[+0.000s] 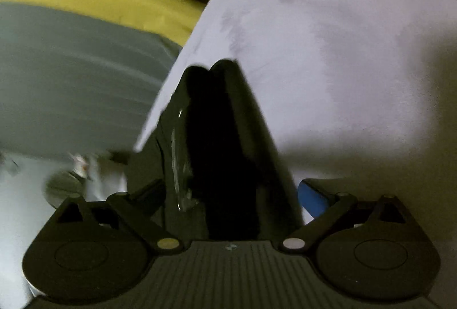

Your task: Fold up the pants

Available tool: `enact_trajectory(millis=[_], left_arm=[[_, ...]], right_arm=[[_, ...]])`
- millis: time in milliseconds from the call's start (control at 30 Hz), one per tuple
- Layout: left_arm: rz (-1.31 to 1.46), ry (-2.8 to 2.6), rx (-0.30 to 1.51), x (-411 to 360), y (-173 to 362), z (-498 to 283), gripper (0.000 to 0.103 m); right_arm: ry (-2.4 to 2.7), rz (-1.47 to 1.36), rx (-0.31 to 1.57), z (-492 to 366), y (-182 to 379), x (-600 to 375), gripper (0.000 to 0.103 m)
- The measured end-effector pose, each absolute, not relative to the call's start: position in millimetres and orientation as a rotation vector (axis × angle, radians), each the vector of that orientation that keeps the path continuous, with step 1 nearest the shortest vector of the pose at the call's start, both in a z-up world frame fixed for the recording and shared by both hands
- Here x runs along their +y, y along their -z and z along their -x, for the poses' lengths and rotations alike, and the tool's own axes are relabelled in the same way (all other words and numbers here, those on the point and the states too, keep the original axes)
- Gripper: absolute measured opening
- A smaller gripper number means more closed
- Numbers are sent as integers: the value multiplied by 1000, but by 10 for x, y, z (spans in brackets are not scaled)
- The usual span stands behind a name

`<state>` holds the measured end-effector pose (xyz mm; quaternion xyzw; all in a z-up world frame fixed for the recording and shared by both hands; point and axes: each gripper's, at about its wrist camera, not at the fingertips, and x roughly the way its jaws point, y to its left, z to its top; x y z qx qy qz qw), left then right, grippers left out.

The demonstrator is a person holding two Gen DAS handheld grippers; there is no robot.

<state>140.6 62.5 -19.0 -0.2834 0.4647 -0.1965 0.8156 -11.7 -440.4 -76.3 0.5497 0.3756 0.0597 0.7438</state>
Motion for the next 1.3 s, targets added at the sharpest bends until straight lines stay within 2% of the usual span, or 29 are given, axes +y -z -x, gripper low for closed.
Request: enact_trajectory(millis=[200,433,600,767,967,1067,1167,1300], left_arm=[[587,577,1086,341,321,-1706,103],[655,606,1165,188,338,-2018,103],[562,625,1128,30,168,-1941,103],[683,639,1082,50,-63,-2056,103],[661,579,978,11,-362,-2290,103],[512,329,984,171,-358,-2433,103],[382,228,988,388,-373,-2315,103],[413,249,939,314,-318,-1857,103]], right_arm=[[-275,-1111,861,-268,791,-4230,99],[-300,-1145,841,-582,846,-4039,99],[-365,-1111,806,-644,608,-3841,99],[-409,-1061,801,-802,276,-3726,99],[-408,-1092,643,-1028,-106,-3838,99],[-215,-915,638,-1129,-260,-3940,93],[59,-669,667,-1055,-405,-4071,92],[-46,-680,636,-721,-388,-3971,92]])
